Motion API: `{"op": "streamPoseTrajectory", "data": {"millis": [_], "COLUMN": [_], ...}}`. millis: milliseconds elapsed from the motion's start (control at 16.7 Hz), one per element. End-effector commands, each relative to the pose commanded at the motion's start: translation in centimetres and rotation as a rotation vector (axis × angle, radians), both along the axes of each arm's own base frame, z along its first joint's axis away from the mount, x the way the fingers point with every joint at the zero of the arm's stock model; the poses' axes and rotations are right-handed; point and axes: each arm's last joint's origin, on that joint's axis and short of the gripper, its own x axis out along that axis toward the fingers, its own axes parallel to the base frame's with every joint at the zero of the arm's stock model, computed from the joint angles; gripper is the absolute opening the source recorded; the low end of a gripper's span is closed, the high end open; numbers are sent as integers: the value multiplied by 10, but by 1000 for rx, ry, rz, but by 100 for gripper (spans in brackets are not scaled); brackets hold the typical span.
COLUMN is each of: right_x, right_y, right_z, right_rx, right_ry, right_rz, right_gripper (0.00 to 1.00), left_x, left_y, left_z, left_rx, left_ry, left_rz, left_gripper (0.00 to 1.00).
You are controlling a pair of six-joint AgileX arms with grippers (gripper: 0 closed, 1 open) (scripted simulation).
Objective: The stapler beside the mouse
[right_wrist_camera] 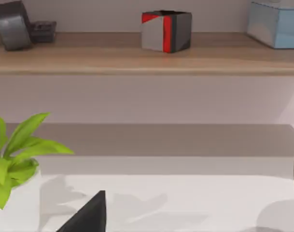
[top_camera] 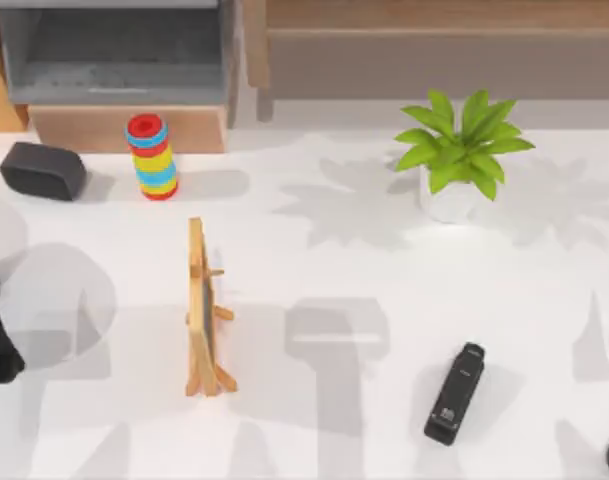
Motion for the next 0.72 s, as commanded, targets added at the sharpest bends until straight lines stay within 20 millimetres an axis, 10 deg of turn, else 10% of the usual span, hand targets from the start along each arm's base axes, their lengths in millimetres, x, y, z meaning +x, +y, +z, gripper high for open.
{"op": "streamPoseTrajectory", "data": {"millis": [720], "right_x": [25], "right_y": [37], "right_z": [52], "right_rx": [316], "right_ry": [476], "right_rz": [172], "right_gripper": [100], "left_x": [0], "left_y": [0], "left_z": [0], "left_rx": [0], "left_ry": [0], "left_rz": [0], "left_gripper": [100]}}
